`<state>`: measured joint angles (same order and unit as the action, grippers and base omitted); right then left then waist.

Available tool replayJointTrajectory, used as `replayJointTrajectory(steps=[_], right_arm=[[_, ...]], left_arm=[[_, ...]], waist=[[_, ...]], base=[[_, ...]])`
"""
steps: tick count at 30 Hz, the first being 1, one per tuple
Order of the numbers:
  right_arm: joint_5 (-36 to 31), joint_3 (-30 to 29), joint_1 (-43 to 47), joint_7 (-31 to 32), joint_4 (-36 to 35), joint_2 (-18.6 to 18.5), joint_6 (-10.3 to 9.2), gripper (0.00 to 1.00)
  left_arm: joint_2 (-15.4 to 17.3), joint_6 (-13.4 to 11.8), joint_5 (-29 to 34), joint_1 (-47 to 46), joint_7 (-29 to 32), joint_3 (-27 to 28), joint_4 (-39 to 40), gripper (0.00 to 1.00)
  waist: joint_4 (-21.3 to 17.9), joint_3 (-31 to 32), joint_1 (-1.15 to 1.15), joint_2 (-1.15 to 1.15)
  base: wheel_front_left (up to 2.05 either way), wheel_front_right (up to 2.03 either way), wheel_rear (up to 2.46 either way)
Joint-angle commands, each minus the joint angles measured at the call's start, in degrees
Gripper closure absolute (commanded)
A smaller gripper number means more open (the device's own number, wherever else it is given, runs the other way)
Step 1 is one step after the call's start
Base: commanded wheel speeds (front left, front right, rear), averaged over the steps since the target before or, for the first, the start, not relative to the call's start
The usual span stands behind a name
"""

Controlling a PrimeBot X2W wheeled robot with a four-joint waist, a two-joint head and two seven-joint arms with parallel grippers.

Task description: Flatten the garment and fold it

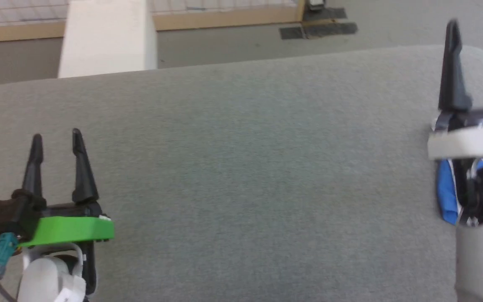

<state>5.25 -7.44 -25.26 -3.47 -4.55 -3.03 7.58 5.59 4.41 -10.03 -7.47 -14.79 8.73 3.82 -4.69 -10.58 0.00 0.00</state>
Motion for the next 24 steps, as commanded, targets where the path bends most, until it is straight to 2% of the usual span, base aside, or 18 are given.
replayJointTrajectory(steps=[1,9,24], right_arm=[[1.4,0.3,2.3,-1.8,0.8,0.1,-0.09,0.0],[5.2,4.6,11.1,-9.6,9.1,0.1,-0.09,0.0],[5.7,3.2,18.5,-11.5,14.1,0.1,-0.09,0.0]], left_arm=[[-0.2,-0.5,-0.4,-0.7,-0.2,-0.1,-0.9,0.0],[-0.9,-2.2,0.8,-0.9,-0.2,-1.7,-5.6,0.0],[-1.7,-1.8,2.7,-0.1,-0.2,-6.6,-12.1,0.0]], waist=[[3.7,2.7,0.0,0.0],[6.1,3.5,0.0,0.0],[6.3,4.0,0.0,0.0]], base=[[0.0,0.0,0.0],[0.0,0.0,0.0],[0.0,0.0,0.0]])
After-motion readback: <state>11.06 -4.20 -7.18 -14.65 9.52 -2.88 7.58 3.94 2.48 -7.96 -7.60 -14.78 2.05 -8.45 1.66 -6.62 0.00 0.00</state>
